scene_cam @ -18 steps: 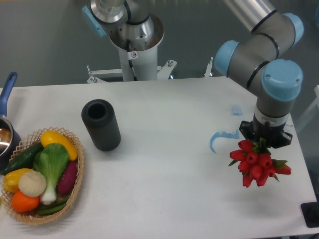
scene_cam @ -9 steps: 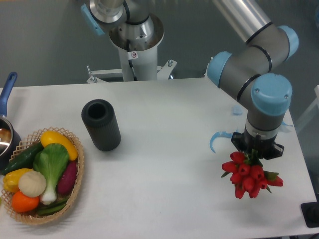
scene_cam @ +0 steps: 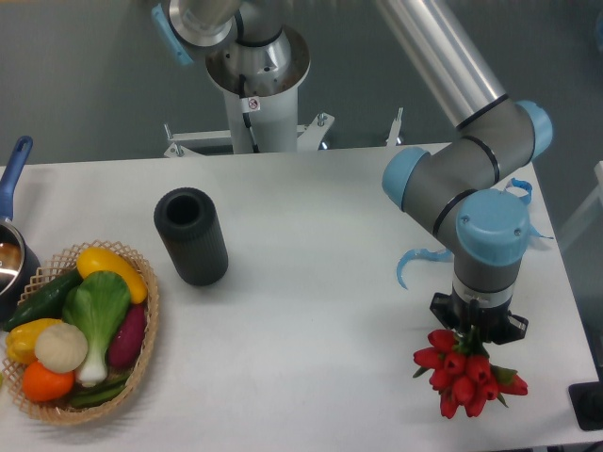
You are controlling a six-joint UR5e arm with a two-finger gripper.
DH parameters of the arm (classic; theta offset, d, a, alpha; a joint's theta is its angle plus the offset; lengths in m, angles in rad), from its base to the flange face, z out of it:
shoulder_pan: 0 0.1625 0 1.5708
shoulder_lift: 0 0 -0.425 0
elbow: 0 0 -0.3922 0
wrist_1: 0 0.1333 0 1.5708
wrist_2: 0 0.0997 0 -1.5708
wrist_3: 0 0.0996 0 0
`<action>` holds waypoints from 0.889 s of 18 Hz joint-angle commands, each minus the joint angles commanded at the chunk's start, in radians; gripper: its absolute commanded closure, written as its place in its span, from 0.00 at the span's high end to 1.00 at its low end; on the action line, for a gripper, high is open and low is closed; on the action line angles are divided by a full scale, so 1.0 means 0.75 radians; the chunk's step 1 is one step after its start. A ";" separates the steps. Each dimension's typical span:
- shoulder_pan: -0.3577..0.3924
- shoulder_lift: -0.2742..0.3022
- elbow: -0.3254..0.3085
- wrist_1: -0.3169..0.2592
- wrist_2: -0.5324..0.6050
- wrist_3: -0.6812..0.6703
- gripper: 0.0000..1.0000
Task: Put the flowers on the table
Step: 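Open the gripper to release the tulips onto the table, then raise the open gripper up away from the tulips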
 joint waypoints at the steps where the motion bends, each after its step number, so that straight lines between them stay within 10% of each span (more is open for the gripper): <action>1: 0.000 -0.004 0.000 0.000 -0.035 0.000 0.63; 4: 0.000 -0.002 0.000 0.004 -0.076 -0.008 1.00; 16: 0.039 0.116 -0.029 -0.002 -0.060 -0.049 1.00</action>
